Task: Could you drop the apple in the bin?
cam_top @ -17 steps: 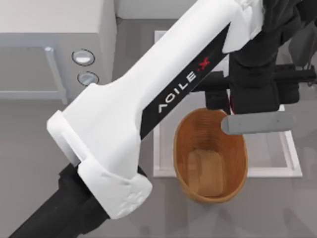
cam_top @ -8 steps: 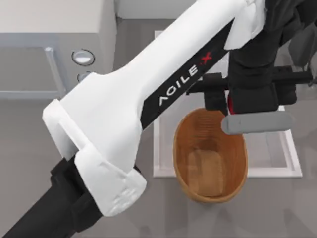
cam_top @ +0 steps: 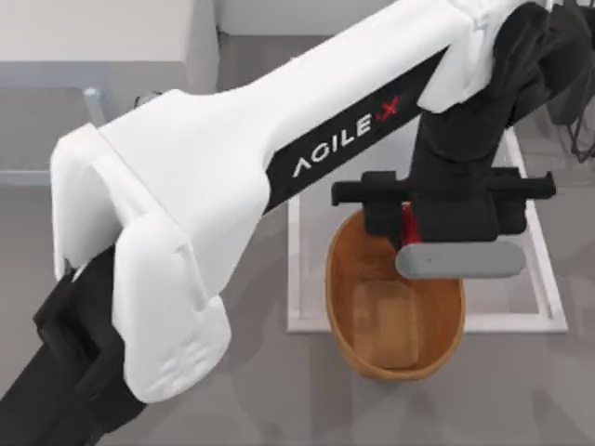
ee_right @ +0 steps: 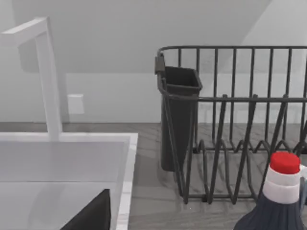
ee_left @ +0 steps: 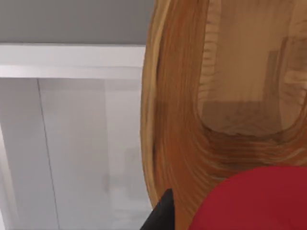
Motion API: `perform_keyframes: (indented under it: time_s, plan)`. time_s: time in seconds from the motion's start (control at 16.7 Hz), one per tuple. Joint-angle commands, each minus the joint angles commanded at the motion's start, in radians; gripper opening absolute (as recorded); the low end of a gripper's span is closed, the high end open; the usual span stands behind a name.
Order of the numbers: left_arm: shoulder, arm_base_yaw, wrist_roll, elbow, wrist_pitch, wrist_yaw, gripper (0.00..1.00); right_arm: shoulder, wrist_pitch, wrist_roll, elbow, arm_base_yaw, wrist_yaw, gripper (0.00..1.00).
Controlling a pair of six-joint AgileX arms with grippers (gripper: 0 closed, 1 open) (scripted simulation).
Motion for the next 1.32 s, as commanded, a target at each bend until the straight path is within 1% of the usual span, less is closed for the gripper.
perform_keyframes:
  time_s: [0.18,0.36,0.48,0.72,1.32]
  plan:
    - [-0.064,-0.001,0.007,-0.182,0.07,-0.003,0.0,0.0,0.0,0.0,0.0,0.0,0.0,1.0]
    - [-0.109,-0.001,0.012,-0.313,0.12,-0.007,0.0,0.0,0.0,0.0,0.0,0.0,0.0,1.0]
    - [-0.123,-0.001,0.014,-0.35,0.136,-0.009,0.0,0.0,0.0,0.0,0.0,0.0,0.0,1.0]
    - [-0.125,-0.001,0.014,-0.354,0.137,-0.009,0.0,0.0,0.0,0.0,0.0,0.0,0.0,1.0]
    - [-0.125,-0.001,0.014,-0.354,0.137,-0.009,0.75,0.0,0.0,0.0,0.0,0.0,0.0,1.0]
